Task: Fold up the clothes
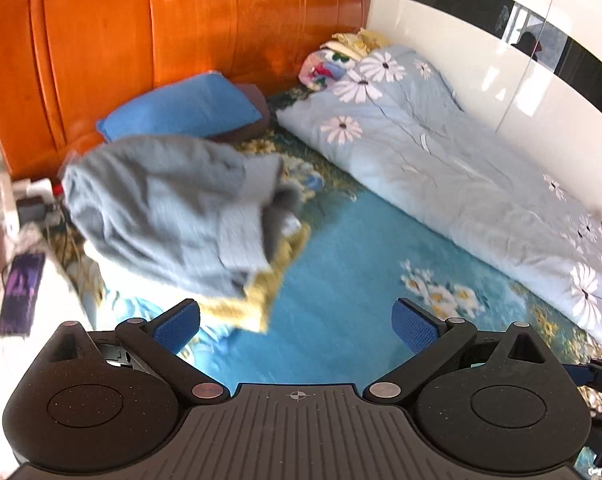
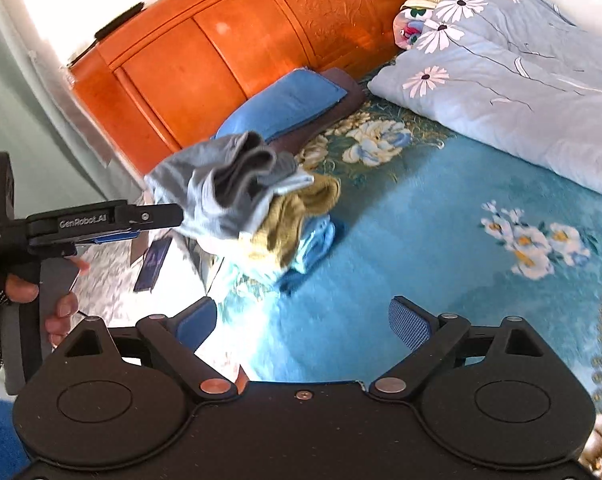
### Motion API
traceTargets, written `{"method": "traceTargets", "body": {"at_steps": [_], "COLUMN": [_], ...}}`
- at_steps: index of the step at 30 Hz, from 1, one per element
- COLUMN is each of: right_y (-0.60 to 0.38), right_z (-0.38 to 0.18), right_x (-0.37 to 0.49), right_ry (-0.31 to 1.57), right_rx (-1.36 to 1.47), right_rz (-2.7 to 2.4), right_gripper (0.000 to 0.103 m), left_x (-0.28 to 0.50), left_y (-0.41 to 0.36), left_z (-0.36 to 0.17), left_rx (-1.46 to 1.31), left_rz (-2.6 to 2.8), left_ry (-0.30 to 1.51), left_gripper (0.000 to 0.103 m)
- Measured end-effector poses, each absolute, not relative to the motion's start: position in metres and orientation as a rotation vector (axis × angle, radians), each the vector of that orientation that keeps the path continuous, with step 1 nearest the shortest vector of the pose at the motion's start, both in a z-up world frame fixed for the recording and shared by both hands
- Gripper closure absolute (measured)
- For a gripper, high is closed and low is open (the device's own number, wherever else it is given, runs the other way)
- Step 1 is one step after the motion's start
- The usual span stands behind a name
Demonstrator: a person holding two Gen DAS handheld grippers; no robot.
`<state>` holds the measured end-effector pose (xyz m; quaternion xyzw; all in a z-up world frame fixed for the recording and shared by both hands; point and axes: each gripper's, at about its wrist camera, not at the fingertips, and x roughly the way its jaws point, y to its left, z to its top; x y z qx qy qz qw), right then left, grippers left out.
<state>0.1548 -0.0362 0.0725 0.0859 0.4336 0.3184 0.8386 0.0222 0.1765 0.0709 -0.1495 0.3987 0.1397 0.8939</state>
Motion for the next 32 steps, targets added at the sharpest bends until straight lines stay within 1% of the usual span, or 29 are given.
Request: {"method": "traceTargets", "body": {"at_steps": [3, 7, 12, 32], "right_y": [-0.051, -0.065, -0.077, -0.076], "right_z": [0.072, 0.072, 0.073, 0.07], "right_x": [0.14, 0.127, 0.116, 0.096], "right_ry": [0.917, 0.913, 0.899, 0.903], "right_rx": [0.179, 0.19, 0.202, 0.212], "right_rz": [0.673, 0.669, 0.653, 0.64], "right_gripper": [0.011, 0.01, 0.01, 0.01], "left_x": [0.015, 0.018, 0.012, -0.006], "left_y": [0.16, 0.145, 0.135, 0.134], "left_z": [0.07, 0.07, 0.067, 0.061], "left_rx": [-0.319, -0.31, -0.358, -0.381], "left_rz": [0.318, 0.347, 0.318, 0.335], "left_ry": [0.838, 0.902, 0.918, 0.947], "left_gripper": [0.0, 0.0, 0.0, 0.0]}}
